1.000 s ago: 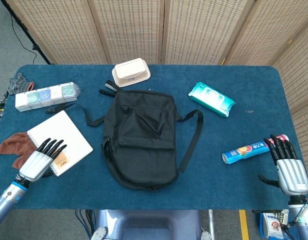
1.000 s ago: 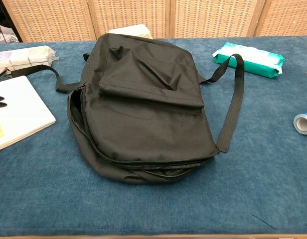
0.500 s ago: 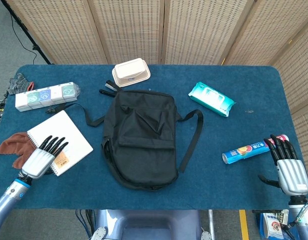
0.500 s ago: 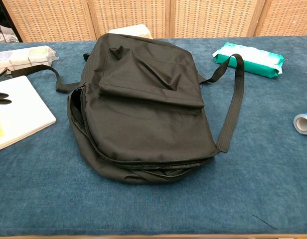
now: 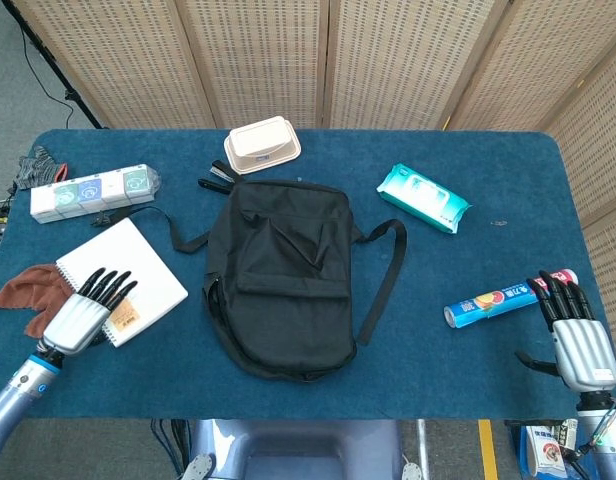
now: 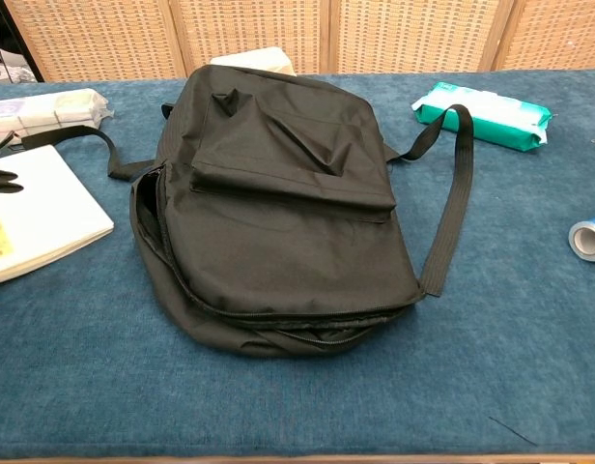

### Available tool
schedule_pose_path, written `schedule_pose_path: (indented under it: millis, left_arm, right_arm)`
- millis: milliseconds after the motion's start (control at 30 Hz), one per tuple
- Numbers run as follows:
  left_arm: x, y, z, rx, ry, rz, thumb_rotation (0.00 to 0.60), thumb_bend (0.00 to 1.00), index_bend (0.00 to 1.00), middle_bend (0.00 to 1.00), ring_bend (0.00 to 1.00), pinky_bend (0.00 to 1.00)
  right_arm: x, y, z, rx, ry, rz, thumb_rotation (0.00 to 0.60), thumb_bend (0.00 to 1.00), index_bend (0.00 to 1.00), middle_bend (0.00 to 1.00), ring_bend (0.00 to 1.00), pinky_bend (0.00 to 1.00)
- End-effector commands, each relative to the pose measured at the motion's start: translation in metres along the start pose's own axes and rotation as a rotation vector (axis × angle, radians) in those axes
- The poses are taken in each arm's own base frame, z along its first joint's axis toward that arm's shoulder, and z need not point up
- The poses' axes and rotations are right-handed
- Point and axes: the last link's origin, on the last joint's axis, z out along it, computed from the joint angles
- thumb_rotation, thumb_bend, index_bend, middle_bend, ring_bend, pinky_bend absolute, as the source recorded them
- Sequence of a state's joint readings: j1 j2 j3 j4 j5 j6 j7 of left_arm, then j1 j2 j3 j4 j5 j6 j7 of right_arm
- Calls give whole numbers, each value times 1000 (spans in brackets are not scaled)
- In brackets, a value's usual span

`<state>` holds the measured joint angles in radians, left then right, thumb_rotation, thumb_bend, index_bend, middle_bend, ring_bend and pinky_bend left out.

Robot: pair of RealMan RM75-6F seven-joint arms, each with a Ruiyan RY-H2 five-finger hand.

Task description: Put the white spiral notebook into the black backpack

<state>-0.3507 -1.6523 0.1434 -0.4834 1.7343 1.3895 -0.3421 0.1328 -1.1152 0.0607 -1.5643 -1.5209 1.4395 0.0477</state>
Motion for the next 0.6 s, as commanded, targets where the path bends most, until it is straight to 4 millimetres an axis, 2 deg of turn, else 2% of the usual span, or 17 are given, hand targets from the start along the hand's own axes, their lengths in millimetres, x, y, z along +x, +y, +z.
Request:
schedule_pose_path:
  millis: [33,300,600]
  left_arm:
    - [2,-1,0,3,5,-1,600,650,0,0,0,0]
    - [2,-2,5,10,-6,6,600,649,0,0,0,0]
    - [1,-2,21,17,-30,22,600,648,0,0,0,0]
  right_arm:
    - [0,0,0,-1,-2,0,600,0,0,0,0,0]
    - [-1,0,0,-3,-5,-4,600,0,0,0,0,0]
    - [-2,0,0,-5,-13,-3,600,0,0,0,0,0]
